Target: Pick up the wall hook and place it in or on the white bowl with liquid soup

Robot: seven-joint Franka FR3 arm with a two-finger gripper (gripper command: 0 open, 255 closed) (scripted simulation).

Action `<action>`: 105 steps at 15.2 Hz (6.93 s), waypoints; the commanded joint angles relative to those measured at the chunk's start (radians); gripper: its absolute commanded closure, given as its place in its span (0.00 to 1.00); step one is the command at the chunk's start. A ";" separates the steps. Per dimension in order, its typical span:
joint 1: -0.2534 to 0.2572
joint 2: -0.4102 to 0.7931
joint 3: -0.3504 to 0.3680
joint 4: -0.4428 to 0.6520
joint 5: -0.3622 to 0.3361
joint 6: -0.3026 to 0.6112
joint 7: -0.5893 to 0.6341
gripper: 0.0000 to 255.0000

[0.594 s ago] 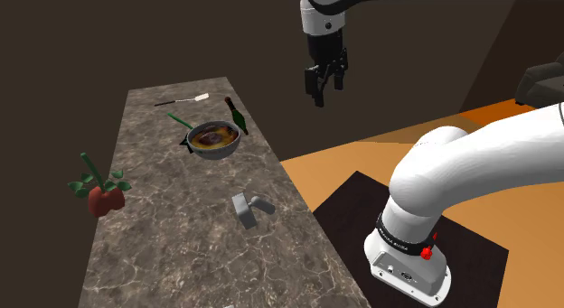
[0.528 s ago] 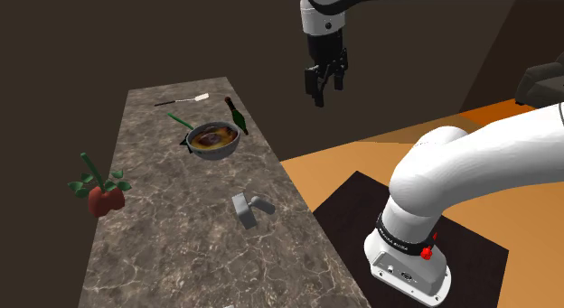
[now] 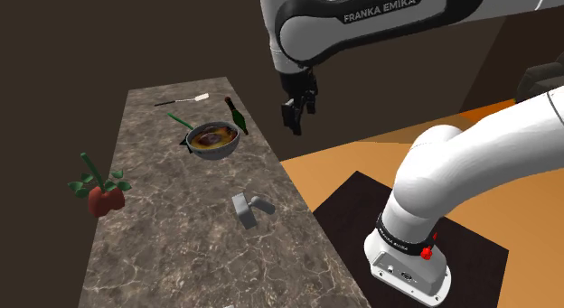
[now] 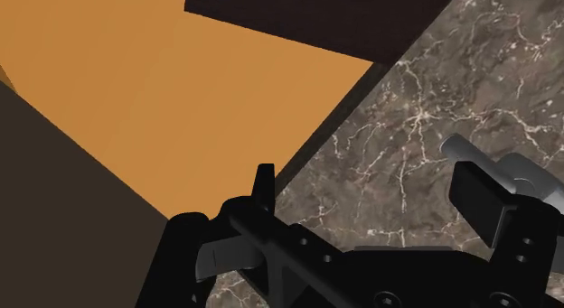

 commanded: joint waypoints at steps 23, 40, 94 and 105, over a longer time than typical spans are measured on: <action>0.125 0.553 0.303 -0.091 -0.224 0.638 0.129 0.00; 0.111 0.585 0.302 -0.101 -0.261 0.674 0.154 1.00; 0.011 0.796 0.102 0.648 -0.263 0.218 -0.280 1.00; -0.006 1.118 0.056 1.078 -0.318 0.128 -0.378 1.00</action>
